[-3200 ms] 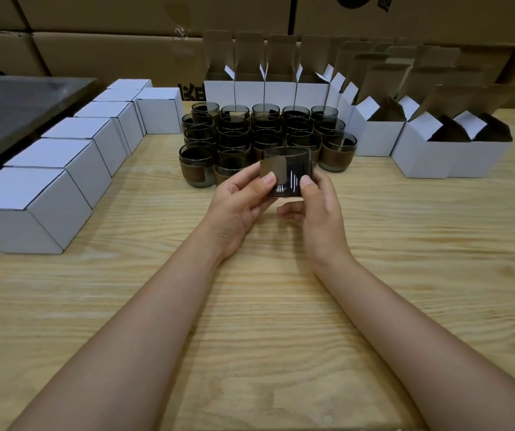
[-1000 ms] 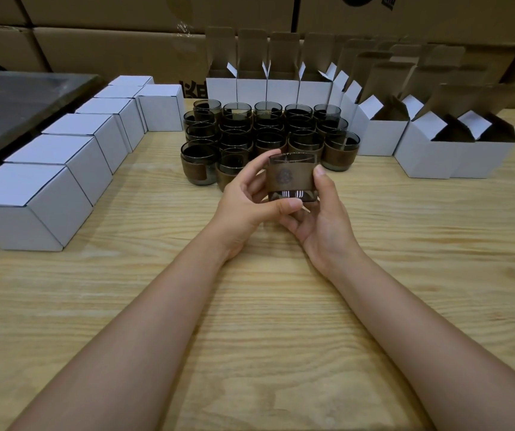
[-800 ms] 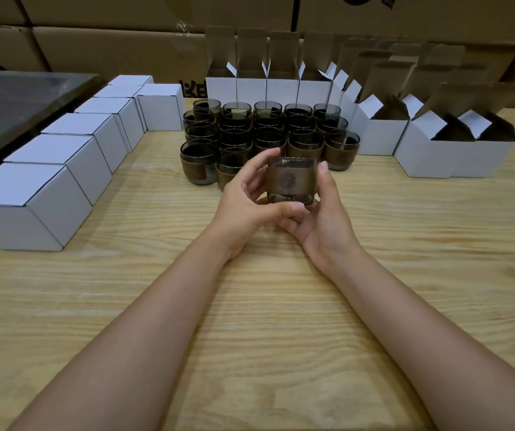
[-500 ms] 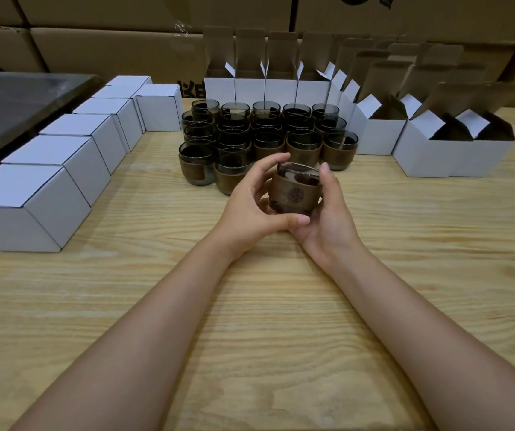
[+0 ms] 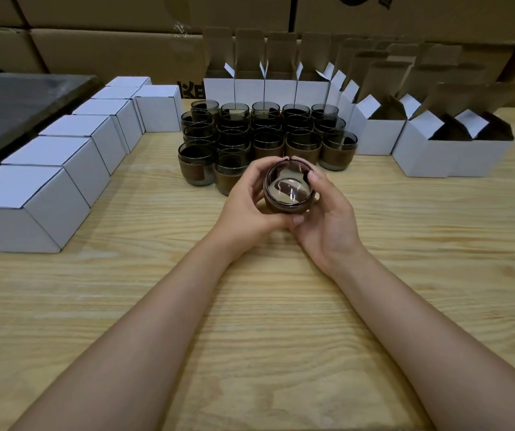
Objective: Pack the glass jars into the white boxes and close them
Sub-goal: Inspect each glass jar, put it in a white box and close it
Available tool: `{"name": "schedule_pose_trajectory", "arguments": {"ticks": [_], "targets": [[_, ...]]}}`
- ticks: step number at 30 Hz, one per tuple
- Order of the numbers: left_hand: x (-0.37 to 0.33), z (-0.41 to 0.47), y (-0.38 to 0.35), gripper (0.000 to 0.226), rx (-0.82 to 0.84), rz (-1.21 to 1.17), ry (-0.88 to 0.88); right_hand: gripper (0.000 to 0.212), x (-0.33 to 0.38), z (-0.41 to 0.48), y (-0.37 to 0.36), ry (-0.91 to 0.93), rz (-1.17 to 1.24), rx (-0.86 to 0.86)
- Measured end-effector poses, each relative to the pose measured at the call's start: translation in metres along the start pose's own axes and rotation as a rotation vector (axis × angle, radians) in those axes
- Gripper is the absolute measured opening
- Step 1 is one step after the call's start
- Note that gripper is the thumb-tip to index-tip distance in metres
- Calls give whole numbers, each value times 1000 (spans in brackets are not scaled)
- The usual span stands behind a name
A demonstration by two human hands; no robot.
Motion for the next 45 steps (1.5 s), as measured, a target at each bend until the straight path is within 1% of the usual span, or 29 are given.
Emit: {"name": "schedule_pose_trajectory", "arguments": {"ticks": [3,10,13,19,22,26,33,38,42,45], "targets": [[-4,0,-1,81,7,74,-34,28,3,1,2,16,-44,-9],[-13,-3,-1,81,-15,172,-81,27,2,2,4,19,17,-19],[-15,-3,-2,81,-19,207,-102,29,2,3,6,15,14,-42],[-14,-3,-2,81,-21,247,-121,33,-2,4,11,-32,19,-117],[-14,-2,-1,82,-29,255,-110,31,-6,3,13,-84,24,-126],[-13,-2,0,82,-33,259,-89,35,-11,2,19,-137,6,-171],[-12,-3,3,78,-46,257,-55,39,-5,1,25,-89,-132,-249],[-9,-4,2,75,-33,255,-18,46,0,-3,24,-66,-264,-276],[-8,-4,3,71,-34,252,-12,37,6,-3,16,-14,-357,-230],[-9,-5,2,73,-31,260,-20,30,10,-3,9,30,-389,-175]]}}
Point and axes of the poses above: each hand's wrist, its own z-axis towards the middle knuckle, its own y-axis out of the back of the hand, x = y × z, the point moved 10 cm from there along z, towards the middle knuckle, and after that the axes turned 4 degrees about x, right-handed, at the moved point
